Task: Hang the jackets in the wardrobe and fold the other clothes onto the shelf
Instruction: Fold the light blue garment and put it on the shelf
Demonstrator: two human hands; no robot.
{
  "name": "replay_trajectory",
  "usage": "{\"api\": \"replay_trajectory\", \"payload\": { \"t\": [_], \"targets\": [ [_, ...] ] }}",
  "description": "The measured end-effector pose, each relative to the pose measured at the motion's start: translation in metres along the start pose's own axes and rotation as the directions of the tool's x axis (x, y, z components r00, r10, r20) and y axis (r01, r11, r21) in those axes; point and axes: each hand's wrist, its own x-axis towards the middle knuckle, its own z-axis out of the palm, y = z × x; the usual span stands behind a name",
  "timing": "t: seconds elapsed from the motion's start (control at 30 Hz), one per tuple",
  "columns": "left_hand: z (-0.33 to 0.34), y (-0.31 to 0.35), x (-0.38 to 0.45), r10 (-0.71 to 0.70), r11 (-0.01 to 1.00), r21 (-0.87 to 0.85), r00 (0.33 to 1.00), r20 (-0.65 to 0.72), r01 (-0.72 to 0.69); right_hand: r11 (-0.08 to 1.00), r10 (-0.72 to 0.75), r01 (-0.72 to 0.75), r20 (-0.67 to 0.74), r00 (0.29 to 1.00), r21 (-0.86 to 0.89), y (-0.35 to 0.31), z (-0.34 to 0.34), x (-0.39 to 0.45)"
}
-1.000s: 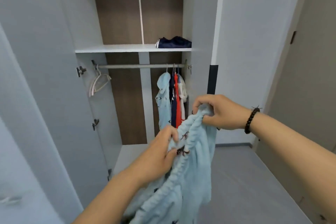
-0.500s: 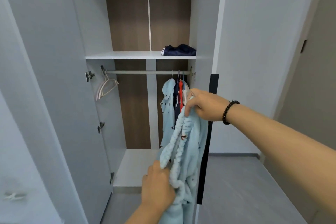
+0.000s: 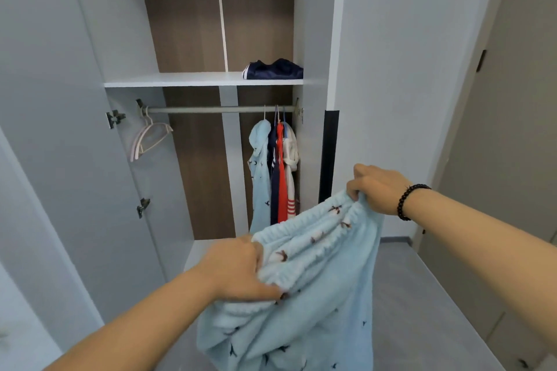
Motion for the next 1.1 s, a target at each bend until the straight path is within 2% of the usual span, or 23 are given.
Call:
{"api": "replay_trajectory", "payload": {
  "t": [0.03, 0.07, 0.1, 0.17, 0.23, 0.33, 0.43, 0.57, 0.67, 0.77, 0.87, 0.93, 1.0, 1.1],
  "targets": [
    [-0.003, 0.009, 0.002, 0.065, 0.979, 0.192, 0.997, 0.037, -0.071, 1.000, 0.021, -0.021, -0.002, 1.000, -0.013, 0.006, 0.001, -0.001],
    [-0.003, 0.016, 0.005, 0.100, 0.944, 0.308, 0.991, 0.084, -0.121, 0.999, 0.043, -0.043, -0.001, 0.999, -0.012, 0.012, 0.002, -0.001],
    [-0.002, 0.020, 0.007, 0.115, 0.909, 0.386, 0.985, 0.129, -0.157, 0.998, 0.061, -0.061, -0.001, 0.998, -0.004, 0.019, 0.003, -0.002],
    [-0.001, 0.017, 0.012, 0.133, 0.880, 0.433, 0.976, 0.172, -0.196, 0.997, 0.081, -0.081, 0.001, 0.997, 0.000, 0.033, 0.007, -0.003],
    [-0.005, 0.001, 0.016, 0.141, 0.914, 0.359, 0.978, 0.155, -0.189, 0.996, 0.085, -0.084, 0.043, 0.996, -0.012, 0.050, 0.014, -0.006],
    [-0.021, -0.046, 0.023, 0.013, 0.999, 0.038, 0.996, 0.084, -0.016, 0.986, 0.145, -0.151, 0.094, 0.985, 0.065, 0.080, 0.020, -0.017],
    [-0.036, -0.083, 0.027, -0.120, 0.941, -0.315, 0.992, 0.035, 0.125, 0.974, 0.161, -0.176, 0.111, 0.981, 0.142, 0.091, 0.023, -0.028],
    [-0.051, -0.074, 0.039, -0.172, 0.866, -0.496, 0.969, -0.176, 0.064, 0.952, 0.013, -0.046, 0.112, 0.994, 0.304, 0.049, 0.029, -0.026],
    [-0.065, -0.055, 0.053, -0.225, 0.795, -0.607, 0.928, -0.299, -0.003, 0.861, -0.085, 0.038, 0.071, 0.994, 0.507, -0.005, 0.031, -0.023],
    [-0.078, -0.042, 0.063, -0.208, 0.770, -0.634, 0.915, -0.345, -0.064, 0.625, -0.111, 0.094, -0.031, 0.993, 0.775, -0.063, 0.037, -0.019],
    [-0.087, -0.033, 0.064, -0.166, 0.779, -0.620, 0.925, -0.342, -0.090, 0.415, -0.054, 0.120, -0.107, 0.993, 0.902, -0.127, 0.050, -0.014],
    [-0.091, -0.032, 0.062, -0.166, 0.783, -0.615, 0.921, -0.352, -0.094, 0.407, 0.029, 0.086, -0.107, 0.994, 0.909, -0.164, 0.073, -0.009],
    [-0.097, -0.037, 0.057, -0.194, 0.787, -0.610, 0.902, -0.385, -0.091, 0.434, 0.096, -0.002, -0.044, 0.994, 0.901, -0.189, 0.098, -0.006],
    [-0.109, -0.058, 0.042, -0.143, 0.850, -0.516, 0.897, -0.418, -0.105, 0.526, 0.078, -0.063, 0.026, 0.997, 0.848, -0.190, 0.126, 0.002]
  ]
}}
